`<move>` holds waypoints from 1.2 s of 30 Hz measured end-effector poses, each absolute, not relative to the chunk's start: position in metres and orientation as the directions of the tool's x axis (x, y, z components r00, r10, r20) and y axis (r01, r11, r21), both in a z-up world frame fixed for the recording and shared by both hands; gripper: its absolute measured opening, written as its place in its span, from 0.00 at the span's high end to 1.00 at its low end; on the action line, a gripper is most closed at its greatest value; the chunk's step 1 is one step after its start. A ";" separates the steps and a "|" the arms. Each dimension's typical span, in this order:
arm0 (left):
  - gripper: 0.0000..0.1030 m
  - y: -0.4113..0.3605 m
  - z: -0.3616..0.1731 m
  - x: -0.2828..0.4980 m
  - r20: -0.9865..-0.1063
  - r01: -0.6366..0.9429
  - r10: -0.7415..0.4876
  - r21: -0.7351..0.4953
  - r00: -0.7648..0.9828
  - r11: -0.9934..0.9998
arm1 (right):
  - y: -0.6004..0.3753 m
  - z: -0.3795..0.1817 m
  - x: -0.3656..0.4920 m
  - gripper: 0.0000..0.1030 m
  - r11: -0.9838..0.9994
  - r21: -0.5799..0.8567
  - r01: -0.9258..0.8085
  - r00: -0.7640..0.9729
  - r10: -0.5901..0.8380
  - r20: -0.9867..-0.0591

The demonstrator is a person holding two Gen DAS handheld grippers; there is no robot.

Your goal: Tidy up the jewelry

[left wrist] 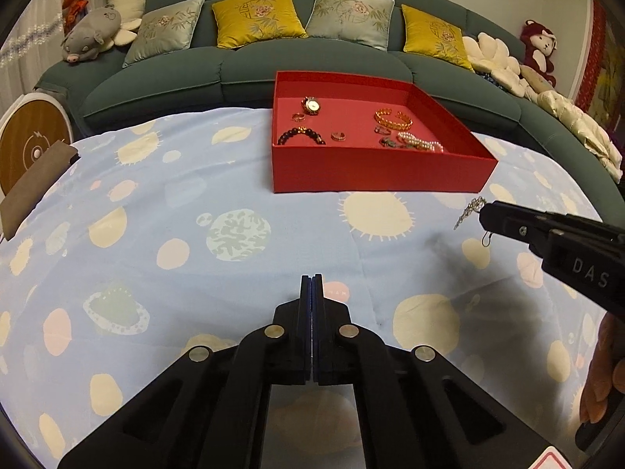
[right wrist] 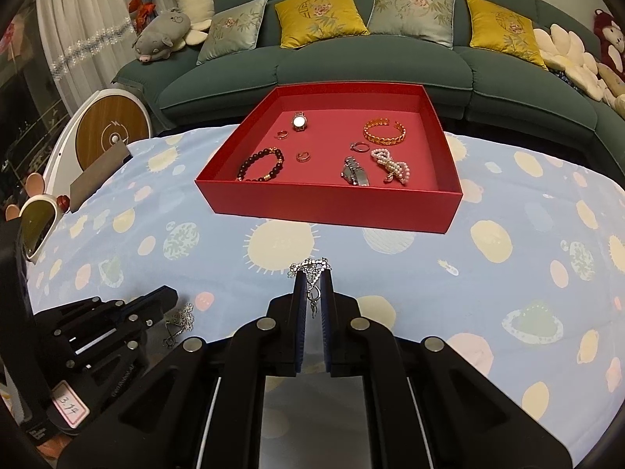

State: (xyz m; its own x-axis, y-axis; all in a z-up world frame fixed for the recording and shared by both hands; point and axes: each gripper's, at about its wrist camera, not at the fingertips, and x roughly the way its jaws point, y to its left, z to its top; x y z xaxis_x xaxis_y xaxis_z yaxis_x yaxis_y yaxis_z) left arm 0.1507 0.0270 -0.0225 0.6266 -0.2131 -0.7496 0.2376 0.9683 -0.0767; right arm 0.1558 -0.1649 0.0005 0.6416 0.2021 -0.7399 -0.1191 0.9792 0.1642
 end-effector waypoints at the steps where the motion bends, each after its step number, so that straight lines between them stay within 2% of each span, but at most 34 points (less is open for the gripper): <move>1: 1.00 0.031 -0.017 0.151 -0.743 0.235 -0.223 -0.091 0.631 0.968 | -0.165 0.001 0.156 0.94 0.979 0.165 -0.118 0.643 0.202 -0.739; 10: 1.00 0.064 0.020 0.152 -0.691 0.182 -0.249 -0.170 0.679 0.968 | -0.167 0.005 0.156 0.94 0.979 0.167 -0.115 0.650 0.202 -0.733; 15: 0.97 0.057 -0.002 0.143 -0.717 0.171 -0.266 -0.203 0.645 0.964 | -0.167 0.004 0.156 0.94 0.979 0.166 -0.118 0.645 0.203 -0.737; 17: 0.87 0.047 -0.016 0.139 -0.742 0.186 -0.263 -0.188 0.617 0.965 | -0.166 0.003 0.156 0.94 0.979 0.164 -0.120 0.644 0.203 -0.738; 18: 0.76 0.042 -0.022 0.137 -0.751 0.191 -0.251 -0.168 0.611 0.967 | -0.166 0.003 0.156 0.94 0.979 0.165 -0.120 0.644 0.203 -0.738; 20: 0.72 0.033 -0.033 0.134 -0.759 0.202 -0.222 -0.121 0.612 0.972 | -0.166 0.003 0.156 0.94 0.979 0.164 -0.121 0.643 0.203 -0.738; 24: 0.73 0.022 -0.053 0.135 -0.788 0.223 -0.194 -0.074 0.584 0.972 | -0.166 0.003 0.156 0.94 0.979 0.167 -0.121 0.643 0.205 -0.738; 26: 0.86 0.018 -0.055 0.131 -0.777 0.234 -0.168 -0.027 0.606 0.972 | -0.166 0.003 0.156 0.94 0.979 0.168 -0.120 0.643 0.205 -0.738; 28: 0.90 0.018 -0.053 0.127 -0.774 0.241 -0.172 -0.027 0.610 0.970 | -0.166 0.004 0.156 0.94 0.978 0.170 -0.117 0.644 0.205 -0.737; 29: 0.95 0.019 -0.051 0.125 -0.767 0.239 -0.174 -0.027 0.618 0.971 | -0.166 0.004 0.156 0.94 0.978 0.171 -0.117 0.645 0.205 -0.736; 36: 0.99 0.020 -0.037 0.117 -0.760 0.287 -0.242 -0.076 0.603 0.955 | -0.170 0.006 0.157 0.94 0.979 0.174 -0.106 0.652 0.201 -0.731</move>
